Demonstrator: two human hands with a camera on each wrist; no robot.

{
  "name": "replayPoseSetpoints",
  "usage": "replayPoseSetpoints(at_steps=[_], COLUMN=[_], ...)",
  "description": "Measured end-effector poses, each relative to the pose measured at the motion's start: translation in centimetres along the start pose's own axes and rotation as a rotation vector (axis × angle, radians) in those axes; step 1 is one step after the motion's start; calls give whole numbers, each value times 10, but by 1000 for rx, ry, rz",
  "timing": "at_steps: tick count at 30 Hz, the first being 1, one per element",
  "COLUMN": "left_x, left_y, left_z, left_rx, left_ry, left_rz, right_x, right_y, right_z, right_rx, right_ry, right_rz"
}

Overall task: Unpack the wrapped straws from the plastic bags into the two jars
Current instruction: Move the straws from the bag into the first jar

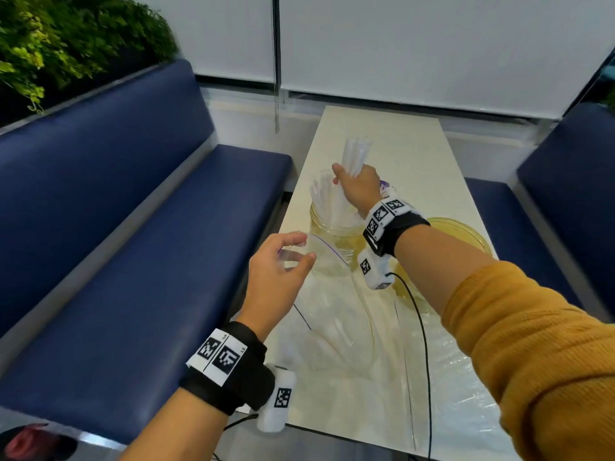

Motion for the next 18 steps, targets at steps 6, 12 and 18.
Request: replayPoseSetpoints(at_steps=[6,12,18], left_x=[6,9,12], left_y=[-3,-7,-11], left_z=[-2,-2,-2], left_rx=[-3,-3,-7], left_ry=[27,18,-2], left_rz=[17,34,46], right_x=[-16,-23,-2], right_y=[5,-4,-8], right_z=[17,40,5], right_rx=[-149,-555,-481], right_ry=[-22,85,874], right_rz=[-73,-285,-48])
Point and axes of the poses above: each hand's wrist, its own y-axis away from the middle knuckle, its own x-axis out of the palm, z = x × y, the point moved 1 cm from there along -y, towards the middle knuckle, and after that the axes turned 11 degrees about x, right-handed, at the moved point
